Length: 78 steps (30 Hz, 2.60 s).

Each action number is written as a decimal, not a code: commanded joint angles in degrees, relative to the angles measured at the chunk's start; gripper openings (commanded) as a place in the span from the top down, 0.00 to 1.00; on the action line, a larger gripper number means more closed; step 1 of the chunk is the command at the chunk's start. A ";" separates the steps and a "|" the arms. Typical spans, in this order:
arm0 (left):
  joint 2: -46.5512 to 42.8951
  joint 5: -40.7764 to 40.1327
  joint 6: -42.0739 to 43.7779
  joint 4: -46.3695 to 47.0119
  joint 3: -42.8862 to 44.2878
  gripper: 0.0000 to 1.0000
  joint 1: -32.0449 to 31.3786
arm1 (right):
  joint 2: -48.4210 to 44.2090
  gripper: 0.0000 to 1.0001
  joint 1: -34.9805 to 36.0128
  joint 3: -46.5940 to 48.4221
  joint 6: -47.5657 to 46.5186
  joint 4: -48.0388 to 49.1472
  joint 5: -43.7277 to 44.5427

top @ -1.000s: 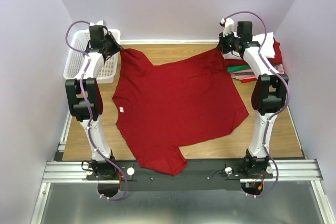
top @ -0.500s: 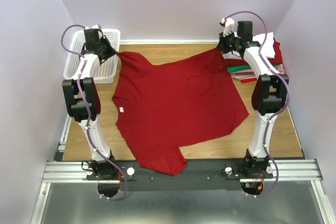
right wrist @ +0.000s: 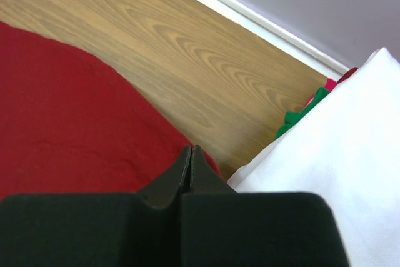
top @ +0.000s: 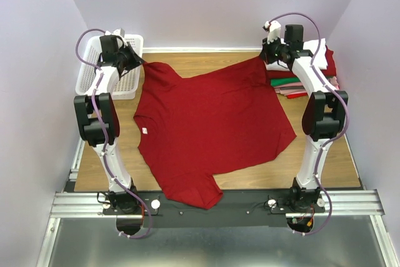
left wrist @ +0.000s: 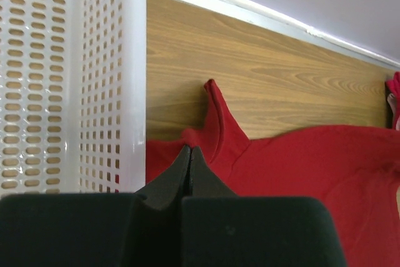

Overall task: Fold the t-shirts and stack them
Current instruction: Fold the tshirt

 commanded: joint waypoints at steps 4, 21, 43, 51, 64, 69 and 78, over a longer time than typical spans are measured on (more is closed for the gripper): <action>-8.52 4.92 -0.12 5.21 -7.89 1.00 -0.12 | -3.13 0.97 0.29 -3.86 -2.68 1.27 -0.61; -12.66 8.44 -0.30 7.59 -12.73 1.00 -0.39 | 4.78 0.96 0.29 2.73 -1.10 1.27 -3.07; -26.02 11.34 0.23 8.29 -25.38 1.00 -1.53 | -0.41 0.96 -0.15 -4.48 -4.35 1.45 -1.57; -34.37 11.25 -0.39 8.29 -33.73 1.00 -1.53 | -2.34 0.96 -0.41 -6.41 -4.61 1.45 -1.75; -45.00 9.76 -0.92 4.34 -38.57 1.00 -1.53 | -4.27 0.96 -0.85 -8.26 -5.23 1.63 -1.13; -47.64 9.41 -1.36 2.76 -39.71 1.00 -1.53 | -5.06 0.96 -1.11 -9.05 -5.58 1.80 -1.13; -51.68 9.23 -2.06 1.00 -41.74 1.00 -1.53 | -5.94 0.96 -1.64 -10.10 -6.20 1.98 -1.40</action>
